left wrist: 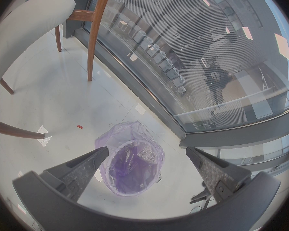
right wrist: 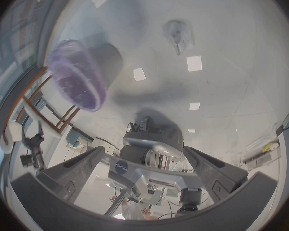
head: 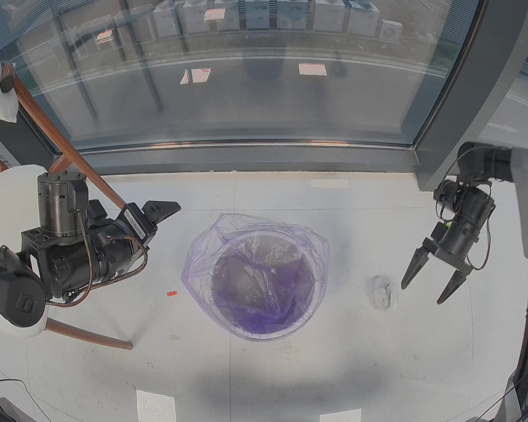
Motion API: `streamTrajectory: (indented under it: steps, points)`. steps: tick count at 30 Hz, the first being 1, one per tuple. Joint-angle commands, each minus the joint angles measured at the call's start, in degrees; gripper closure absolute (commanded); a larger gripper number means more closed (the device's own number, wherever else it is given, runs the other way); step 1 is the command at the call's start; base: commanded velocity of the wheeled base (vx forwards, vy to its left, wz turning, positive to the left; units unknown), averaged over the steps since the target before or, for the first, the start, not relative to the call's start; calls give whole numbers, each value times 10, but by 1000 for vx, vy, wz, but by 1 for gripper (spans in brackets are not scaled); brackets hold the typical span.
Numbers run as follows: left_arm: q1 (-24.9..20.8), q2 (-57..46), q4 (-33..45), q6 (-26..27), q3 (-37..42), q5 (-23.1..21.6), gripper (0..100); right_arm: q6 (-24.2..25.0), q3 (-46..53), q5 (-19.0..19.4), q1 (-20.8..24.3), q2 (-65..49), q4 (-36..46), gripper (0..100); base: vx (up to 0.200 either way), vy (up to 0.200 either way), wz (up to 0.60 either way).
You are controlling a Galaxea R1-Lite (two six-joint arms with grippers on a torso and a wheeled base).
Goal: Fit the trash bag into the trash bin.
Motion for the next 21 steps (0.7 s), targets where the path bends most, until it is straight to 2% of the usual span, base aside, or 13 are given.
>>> streamTrajectory:
  steps: [1, 3, 5, 6, 8, 15, 16, 19, 21]
  points:
    - [-1, -2, -1, -1, 6, 0, 0, 8, 617, -16, 48, -239, -718, 0, 0, 0, 0]
    - [-1, -2, -1, -1, 7, 0, 0, 28, 739, -37, 55, -167, -1105, 0, 0, 0, 0]
    - [0, -2, -1, -1, 8, 0, 0, 31, 776, -57, 51, -84, -1349, 0, 0, 0, 0]
    - [0, -2, -1, -1, 7, 0, 0, 29, 777, -70, 46, -48, -1415, 0, 0, 0, 0]
    - [0, -1, -1, 0, 6, 0, 0, 21, 777, -85, 31, -6, -1454, 0, 0, 0, 0]
    - [-1, 4, -2, 4, 4, 1, 0, 4, 766, -117, 6, 38, -1456, 0, 0, 0, 0]
    - [-1, 5, -2, 8, 4, 1, 0, -5, 757, -157, -8, 66, -1463, 0, 0, 0, 0]
    - [-1, 5, -2, 8, 4, 1, 0, -16, 745, -182, -16, 81, -1465, 0, 0, 0, 0]
    - [-1, 5, -2, 8, 5, 1, 0, -17, 742, -219, -15, 82, -1464, 0, 0, 0, 0]
